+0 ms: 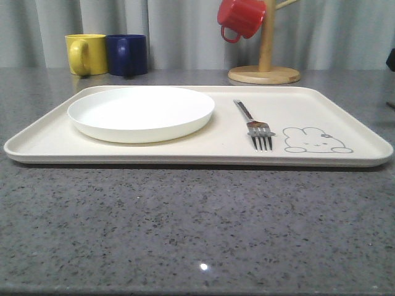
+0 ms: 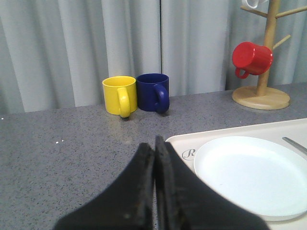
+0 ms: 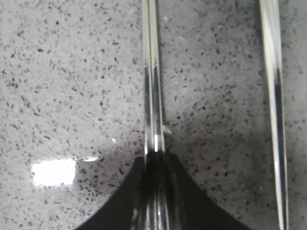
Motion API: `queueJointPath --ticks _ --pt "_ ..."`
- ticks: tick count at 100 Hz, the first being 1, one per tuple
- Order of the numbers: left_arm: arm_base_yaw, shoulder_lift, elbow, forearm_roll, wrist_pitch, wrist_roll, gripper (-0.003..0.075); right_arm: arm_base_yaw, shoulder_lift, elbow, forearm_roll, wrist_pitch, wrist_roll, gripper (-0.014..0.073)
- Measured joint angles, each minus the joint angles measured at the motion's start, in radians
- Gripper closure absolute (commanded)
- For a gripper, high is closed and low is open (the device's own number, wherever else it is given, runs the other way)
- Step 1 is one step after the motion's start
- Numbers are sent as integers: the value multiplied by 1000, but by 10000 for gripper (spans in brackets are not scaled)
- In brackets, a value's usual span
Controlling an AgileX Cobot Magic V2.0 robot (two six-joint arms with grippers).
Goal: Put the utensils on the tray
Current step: 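Move the right gripper back and grasp the silver chopsticks, then place the chopsticks on the tray beside the fork with the right gripper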
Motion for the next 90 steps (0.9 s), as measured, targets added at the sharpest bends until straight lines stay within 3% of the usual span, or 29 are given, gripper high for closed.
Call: queueJointPath --ticks 35,64,90 --pt "0 0 0 0 0 0 738 42 -97 -2 34 34 18 630" --pt "0 0 0 0 0 0 738 219 -194 -2 40 46 144 630" --pt "0 0 0 0 0 0 738 374 -179 -2 40 -61 265 630"
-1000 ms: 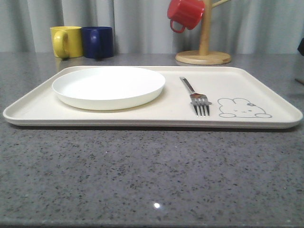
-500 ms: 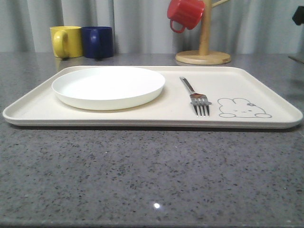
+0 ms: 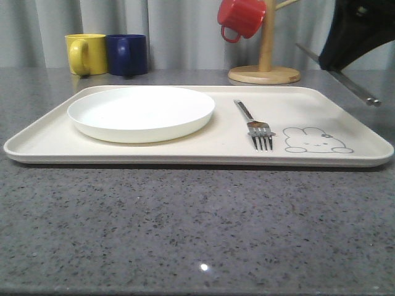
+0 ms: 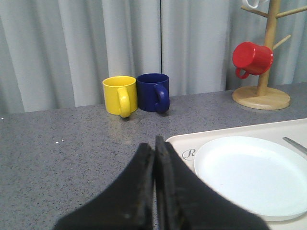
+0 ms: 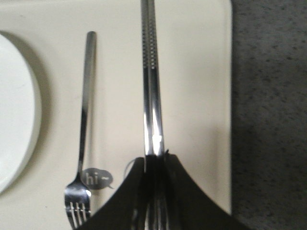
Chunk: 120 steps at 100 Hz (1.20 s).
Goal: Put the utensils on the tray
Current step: 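Place the chopsticks on the tray beside the fork with the right gripper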
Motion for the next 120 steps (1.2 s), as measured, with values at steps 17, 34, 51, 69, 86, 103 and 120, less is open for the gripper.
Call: queueJointPath --ticks 17,34,51,69,86,103,120 --pt "0 0 0 0 0 0 738 50 54 0 0 -58 52 630" --pt "0 0 0 0 0 0 738 55 118 0 0 -93 78 630" --pt "0 0 0 0 0 0 738 55 160 -10 0 -108 86 630" --pt "0 0 0 0 0 0 738 55 180 -12 0 -117 87 630" --pt "0 0 0 0 0 0 738 55 200 -15 0 -120 87 629" --pt "0 0 0 0 0 0 738 55 217 -17 0 -123 87 585" --pt "0 0 0 0 0 0 738 55 219 -17 0 -123 87 408"
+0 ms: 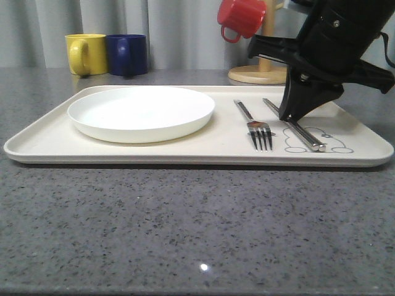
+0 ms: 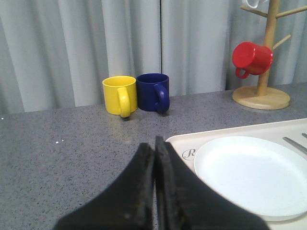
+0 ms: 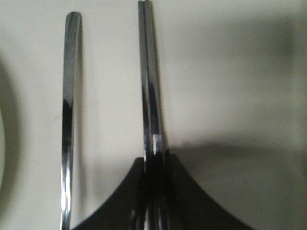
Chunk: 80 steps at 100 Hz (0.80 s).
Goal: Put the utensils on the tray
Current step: 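Place the chopsticks on the tray beside the fork with the right gripper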
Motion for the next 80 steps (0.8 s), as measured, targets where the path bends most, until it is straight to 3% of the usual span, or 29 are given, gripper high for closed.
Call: queueJointPath --ticks 10,22,60,80 --pt "0 0 0 0 0 0 738 0 0 -2 0 0 0 297" --pt "0 0 0 0 0 0 738 0 0 -13 0 11 0 232" --pt "0 0 0 0 0 0 738 -5 -19 -145 -55 175 0 229" --pt "0 0 0 0 0 0 738 -101 -88 -153 -77 239 -47 229"
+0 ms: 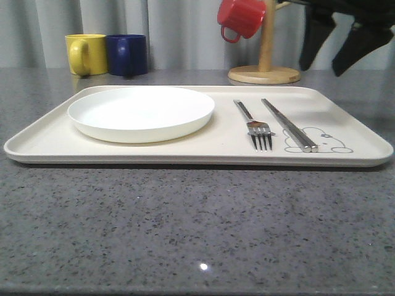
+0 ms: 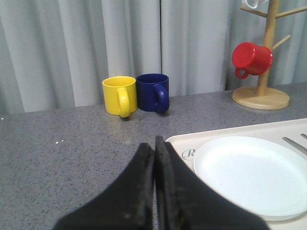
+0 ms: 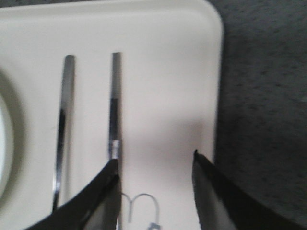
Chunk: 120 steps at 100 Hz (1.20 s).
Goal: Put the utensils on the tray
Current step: 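Place the chopsticks on the tray beside the fork with the right gripper, then move the right gripper back and grasp the silver spoon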
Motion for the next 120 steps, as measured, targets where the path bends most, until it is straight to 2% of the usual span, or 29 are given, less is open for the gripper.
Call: queueJointPath --ticks 37,60,79,120 --pt "0 -2 0 0 0 0 738 -296 -25 0 -10 126 -180 229" --pt "0 -2 0 0 0 0 738 -426 -21 0 -10 133 -297 229" --pt "0 -2 0 0 0 0 738 -467 38 0 -10 137 -348 229" --pt "0 -2 0 0 0 0 738 -468 139 0 -10 126 -380 230"
